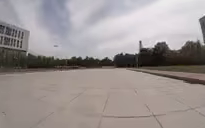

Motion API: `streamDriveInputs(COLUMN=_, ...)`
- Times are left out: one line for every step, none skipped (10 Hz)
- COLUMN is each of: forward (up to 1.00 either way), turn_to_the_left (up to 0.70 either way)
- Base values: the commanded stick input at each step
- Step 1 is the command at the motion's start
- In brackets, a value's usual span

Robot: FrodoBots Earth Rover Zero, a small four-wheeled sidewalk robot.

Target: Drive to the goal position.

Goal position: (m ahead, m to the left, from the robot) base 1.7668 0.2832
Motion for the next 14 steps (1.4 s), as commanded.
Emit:
streamDriveInputs(forward=0.7, turn_to_the_left=-0.35)
streamDriveInputs(forward=0.7, turn_to_the_left=-0.35)
streamDriveInputs(forward=0.7, turn_to_the_left=-0.27)
streamDriveInputs(forward=0.7, turn_to_the_left=-0.07)
streamDriveInputs(forward=0.7, turn_to_the_left=0.0)
streamDriveInputs(forward=0.7, turn_to_the_left=0.0)
streamDriveInputs(forward=0.7, turn_to_the_left=0.0)
streamDriveInputs(forward=0.7, turn_to_the_left=0.0)
streamDriveInputs(forward=0.7, turn_to_the_left=0.0)
streamDriveInputs(forward=0.7, turn_to_the_left=0.0)
streamDriveInputs(forward=0.7, turn_to_the_left=0.0)
streamDriveInputs(forward=0.7, turn_to_the_left=0.0)
streamDriveInputs(forward=0.7, turn_to_the_left=0.0)
streamDriveInputs(forward=0.7, turn_to_the_left=0.0)
